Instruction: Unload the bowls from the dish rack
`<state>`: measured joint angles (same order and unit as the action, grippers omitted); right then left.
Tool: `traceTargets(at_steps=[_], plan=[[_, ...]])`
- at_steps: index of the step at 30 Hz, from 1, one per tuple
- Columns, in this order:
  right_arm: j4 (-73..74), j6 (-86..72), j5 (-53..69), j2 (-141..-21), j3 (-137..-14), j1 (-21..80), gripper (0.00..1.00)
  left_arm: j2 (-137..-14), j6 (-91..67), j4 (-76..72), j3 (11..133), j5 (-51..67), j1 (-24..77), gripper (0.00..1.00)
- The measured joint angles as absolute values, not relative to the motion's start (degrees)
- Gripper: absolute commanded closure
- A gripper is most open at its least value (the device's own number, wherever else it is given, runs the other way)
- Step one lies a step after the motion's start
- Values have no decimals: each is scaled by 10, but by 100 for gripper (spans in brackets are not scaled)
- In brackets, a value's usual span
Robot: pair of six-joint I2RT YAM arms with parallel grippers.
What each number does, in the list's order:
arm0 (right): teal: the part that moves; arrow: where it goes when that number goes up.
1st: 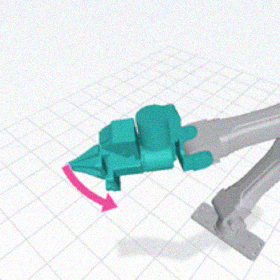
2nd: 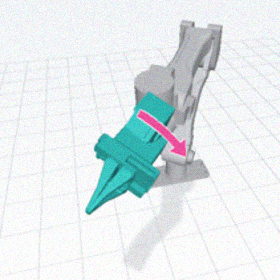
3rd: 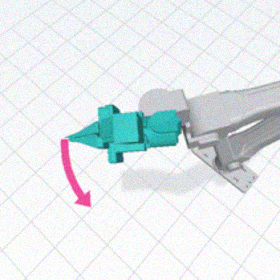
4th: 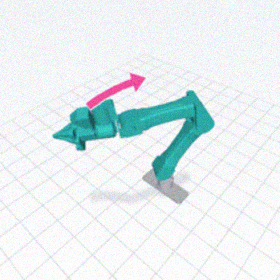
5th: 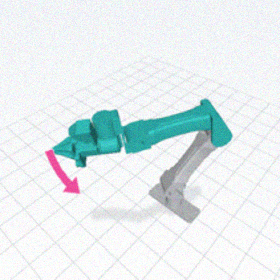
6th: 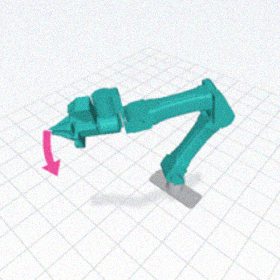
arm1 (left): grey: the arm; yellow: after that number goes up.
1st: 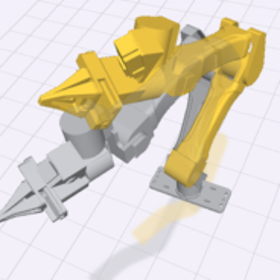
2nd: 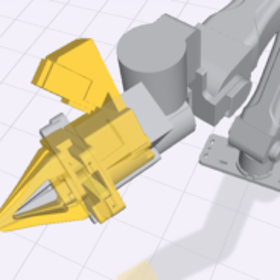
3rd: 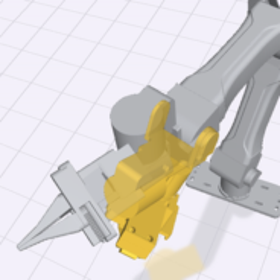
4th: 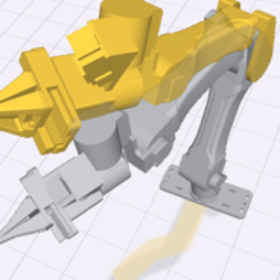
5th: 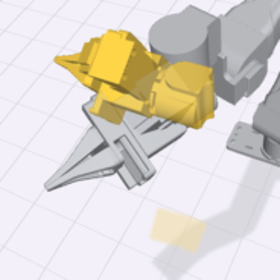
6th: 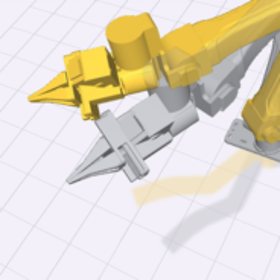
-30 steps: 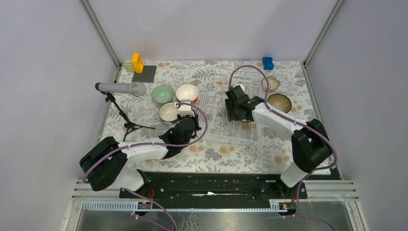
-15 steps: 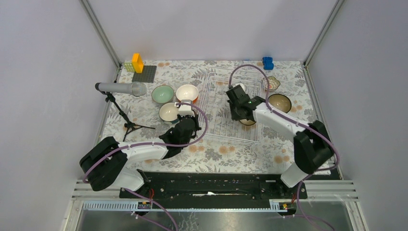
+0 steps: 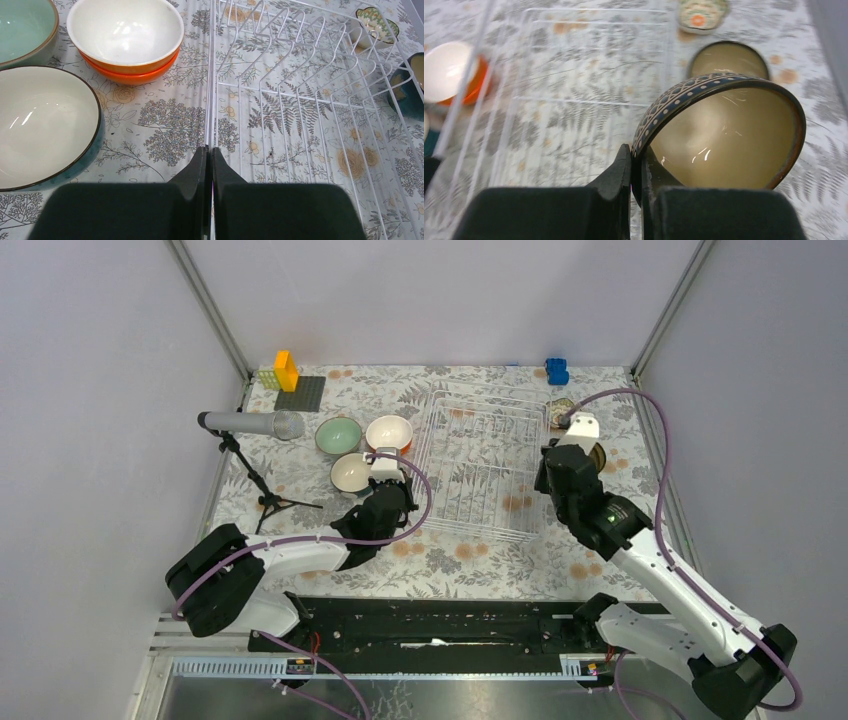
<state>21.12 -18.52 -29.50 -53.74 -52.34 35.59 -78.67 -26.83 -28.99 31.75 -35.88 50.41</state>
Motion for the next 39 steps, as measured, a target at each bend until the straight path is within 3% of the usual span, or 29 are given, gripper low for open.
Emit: traceTargets(at_steps=[4, 10, 20, 29, 39], plan=[[228, -210, -379, -535, -511, 336, 100, -787, -268, -290, 317, -359, 504, 99], [240, -230, -356, -582, -511, 216, 100, -787, -268, -290, 317, -360, 504, 99], [269, -206, -286, -826, -653, 129, 100, -787, -267, -290, 317, -369, 504, 99], [282, -187, -238, -954, -732, 88, 100, -787, -270, -280, 317, -401, 506, 99], [290, -173, -218, -1039, -801, 84, 80, -786, -273, -274, 317, -424, 506, 98]])
